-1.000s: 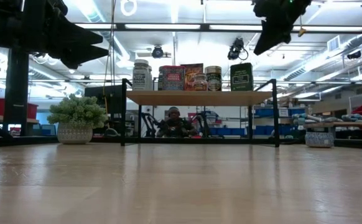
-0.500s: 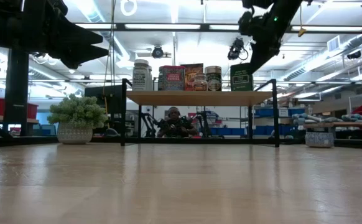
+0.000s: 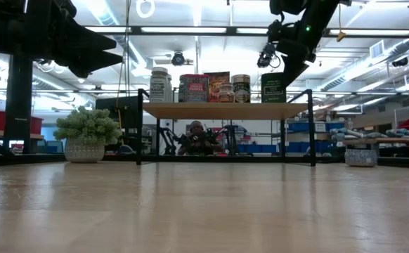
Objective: Shelf spices
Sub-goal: Put the green seasoning can on the shelf, then return to Home Position
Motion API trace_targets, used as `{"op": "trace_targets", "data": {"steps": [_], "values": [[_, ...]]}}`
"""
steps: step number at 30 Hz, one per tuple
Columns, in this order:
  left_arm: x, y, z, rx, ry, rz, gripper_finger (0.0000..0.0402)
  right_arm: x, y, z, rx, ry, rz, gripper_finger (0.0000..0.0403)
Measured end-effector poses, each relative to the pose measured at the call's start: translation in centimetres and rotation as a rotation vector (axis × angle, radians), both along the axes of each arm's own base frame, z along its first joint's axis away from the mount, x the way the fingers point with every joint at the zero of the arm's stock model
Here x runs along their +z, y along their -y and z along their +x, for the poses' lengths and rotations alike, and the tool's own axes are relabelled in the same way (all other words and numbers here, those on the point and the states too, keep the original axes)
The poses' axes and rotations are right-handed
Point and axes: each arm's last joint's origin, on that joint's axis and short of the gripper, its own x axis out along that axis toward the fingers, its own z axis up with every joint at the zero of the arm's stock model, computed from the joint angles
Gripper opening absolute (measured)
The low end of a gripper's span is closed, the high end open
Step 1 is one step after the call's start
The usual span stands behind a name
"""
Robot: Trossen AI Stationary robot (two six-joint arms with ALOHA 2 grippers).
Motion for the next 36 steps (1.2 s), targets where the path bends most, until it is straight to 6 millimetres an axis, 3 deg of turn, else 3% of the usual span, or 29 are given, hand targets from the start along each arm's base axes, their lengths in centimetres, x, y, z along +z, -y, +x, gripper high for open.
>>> {"op": "trace_targets", "data": {"steps": [6,14,21,25,29,32,36], "values": [[0.0,0.0,0.0,0.0,0.0,0.0,0.0317,0.7,-1.5,-0.5,0.03,0.045,0.059,0.0001],[0.0,0.0,0.0,0.0,0.0,0.0,0.0317,4.2,-6.4,-3.4,0.115,0.279,0.153,0.0005],[0.0,0.0,0.0,0.0,-0.001,0.0,0.0317,4.9,-9.5,-4.7,0.169,0.319,0.239,0.0004],[0.0,0.0,0.0,0.0,-0.001,0.001,0.0317,3.2,-10.8,-4.8,0.114,0.28,0.323,0.0006],[-0.1,0.0,0.0,0.0,-0.003,-0.041,0.0317,-0.3,-12.1,-4.6,0.117,0.224,0.336,0.0008],[-0.1,0.0,0.0,-0.006,-0.004,-0.045,0.0317,-3.3,-12.9,-4.3,0.154,0.264,0.325,0.0006],[0.4,-0.4,-0.6,-0.039,0.029,-0.031,0.0317,-5.5,-13.4,-4.2,0.235,0.405,0.332,0.0004]]}}
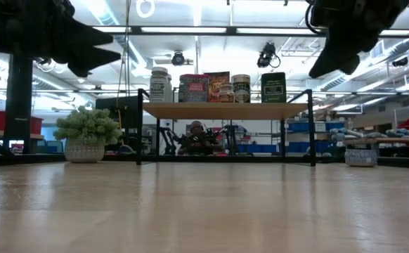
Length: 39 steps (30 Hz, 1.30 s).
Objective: Shelf spices
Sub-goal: Return to Home Position
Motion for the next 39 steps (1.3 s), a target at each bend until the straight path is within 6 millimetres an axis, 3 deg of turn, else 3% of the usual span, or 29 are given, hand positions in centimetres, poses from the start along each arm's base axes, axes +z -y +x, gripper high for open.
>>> {"op": "trace_targets", "data": {"steps": [10,14,18,22,26,39], "values": [[0.7,-1.4,-2.6,0.065,0.051,0.052,0.0317,-0.7,0.4,-1.9,0.042,0.143,0.036,0.0007],[0.1,-1.6,-3.3,0.059,0.066,0.047,0.0317,-0.4,0.3,-2.1,0.049,0.176,0.043,0.0005],[-1.8,-1.4,-3.5,-0.02,0.173,0.038,0.0317,-0.3,0.3,-2.1,0.047,0.187,0.042,0.0006],[-2.2,-1.6,-3.7,-0.031,0.148,-0.014,0.0317,-0.3,0.3,-2.1,0.047,0.19,0.041,0.0008],[-1.9,-1.5,-3.7,-0.164,0.173,0.005,0.0317,-0.3,0.3,-2.0,0.052,0.192,0.035,0.0007],[-3.5,-2.0,-3.5,-0.119,0.016,-0.071,0.0317,-0.4,0.3,-1.9,0.058,0.185,0.027,0.0006]]}}
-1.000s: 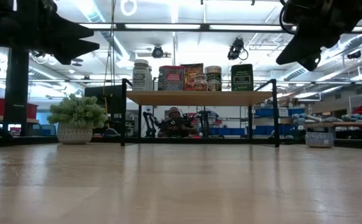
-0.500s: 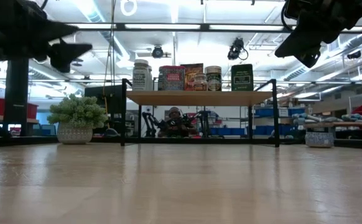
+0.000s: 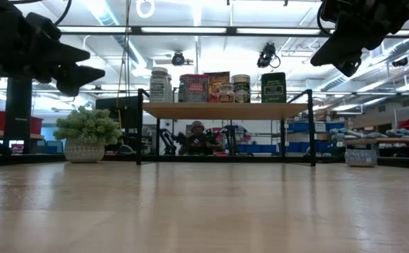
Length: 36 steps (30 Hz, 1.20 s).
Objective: Shelf spices
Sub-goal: Return to Home Position
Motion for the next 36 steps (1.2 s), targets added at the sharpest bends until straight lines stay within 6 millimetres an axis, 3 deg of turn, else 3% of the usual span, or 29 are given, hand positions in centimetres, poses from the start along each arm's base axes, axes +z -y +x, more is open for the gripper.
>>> {"op": "trace_targets", "data": {"steps": [16,36], "values": [[0.51,0.22,-0.01,-0.066,0.05,0.094,0.0317,0.11,-0.01,0.07,0.005,0.013,-0.004,0.0006],[0.65,0.21,-0.02,-0.061,0.066,0.088,0.0317,0.19,-0.02,0.12,0.006,0.022,-0.002,0.0005]]}}
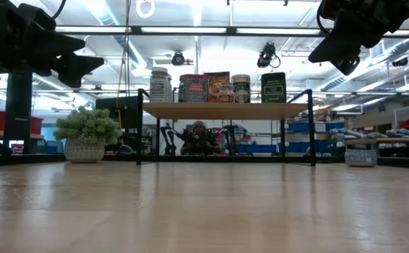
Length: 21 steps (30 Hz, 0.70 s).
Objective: Shelf spices
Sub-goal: Return to Home Position
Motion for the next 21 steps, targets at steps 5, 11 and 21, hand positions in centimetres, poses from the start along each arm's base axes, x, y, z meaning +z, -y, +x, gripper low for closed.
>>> {"op": "trace_targets", "data": {"steps": [5,11,21], "values": [[0.31,0.0,-0.03,0.0,0.032,0.004,0.0317,0.0,0.0,0.0,0.0,0.0,0.0,0.0008],[0.66,0.01,-0.08,0.001,0.068,0.016,0.0316,0.19,-0.02,0.1,0.0,0.021,0.004,0.0004],[0.55,0.01,-0.07,0.004,0.057,0.042,0.0181,0.4,-0.04,0.21,0.004,0.045,-0.003,0.0007]]}}
